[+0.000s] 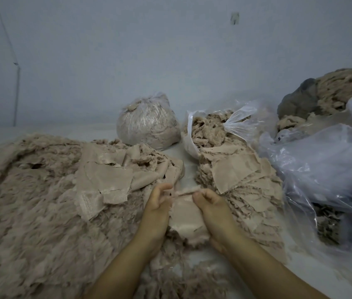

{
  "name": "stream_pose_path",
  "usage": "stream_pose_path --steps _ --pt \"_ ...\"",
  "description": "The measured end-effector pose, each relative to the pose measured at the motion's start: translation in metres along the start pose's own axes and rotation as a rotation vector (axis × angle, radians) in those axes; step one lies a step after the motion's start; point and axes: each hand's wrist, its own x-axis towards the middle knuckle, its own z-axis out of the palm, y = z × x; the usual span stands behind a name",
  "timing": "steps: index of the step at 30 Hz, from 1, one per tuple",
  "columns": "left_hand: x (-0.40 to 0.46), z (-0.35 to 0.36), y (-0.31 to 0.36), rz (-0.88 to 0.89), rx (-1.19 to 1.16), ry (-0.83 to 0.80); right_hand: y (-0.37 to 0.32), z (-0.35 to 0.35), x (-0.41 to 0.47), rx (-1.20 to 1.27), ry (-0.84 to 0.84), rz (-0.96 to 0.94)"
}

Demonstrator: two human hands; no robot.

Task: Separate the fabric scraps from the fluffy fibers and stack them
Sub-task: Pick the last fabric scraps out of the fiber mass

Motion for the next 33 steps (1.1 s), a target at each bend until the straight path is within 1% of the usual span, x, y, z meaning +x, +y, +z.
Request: stream_pose_path --steps 3,6,9,10,13,16,20,23,25,29,31,33 --pt "-0.001 -0.002 0.000 -0.021 0.019 -0.051 -0.002 -0.002 0.001 0.043 0.090 -0.068" --pt "-0.003 -0.006 0.002 -0.016 -0.029 -0.110 -0.004 -0.003 0.000 0.034 0.087 -0.071" --pt "-0.003 -0.012 0.004 0.018 0.111 -0.171 -0.008 -0.006 0.001 0.016 0.097 -0.088" --pt "-0.002 -0.014 0.004 0.000 0.099 -0.166 -0.010 -0.008 0.002 0.020 0.101 -0.092" --pt "0.003 -0.017 0.008 -0.083 -0.041 -0.130 -0.017 -0.014 0.005 0.001 0.114 -0.106" --pt "0.008 -0.021 0.008 -0.105 -0.087 -0.139 -0.020 -0.017 0.006 -0.010 0.119 -0.112" --pt "0.003 -0.020 0.009 -0.060 -0.006 -0.206 -0.023 -0.018 0.004 -0.022 0.113 -0.133" --pt "-0.001 -0.017 0.011 -0.102 0.014 -0.305 -0.024 -0.013 0.000 -0.075 0.075 -0.196" --pt "-0.004 -0.016 0.010 -0.118 0.080 -0.339 -0.024 -0.009 -0.002 -0.106 0.054 -0.254" --pt "-0.004 -0.017 0.007 -0.130 0.089 -0.308 -0.036 -0.015 0.008 -0.153 0.127 -0.339" --pt "-0.002 -0.018 0.007 -0.115 0.102 -0.230 -0.051 -0.024 0.021 -0.223 0.184 -0.377" --pt "0.003 -0.020 0.005 -0.053 0.189 -0.101 -0.072 -0.039 0.043 -0.310 0.302 -0.432"
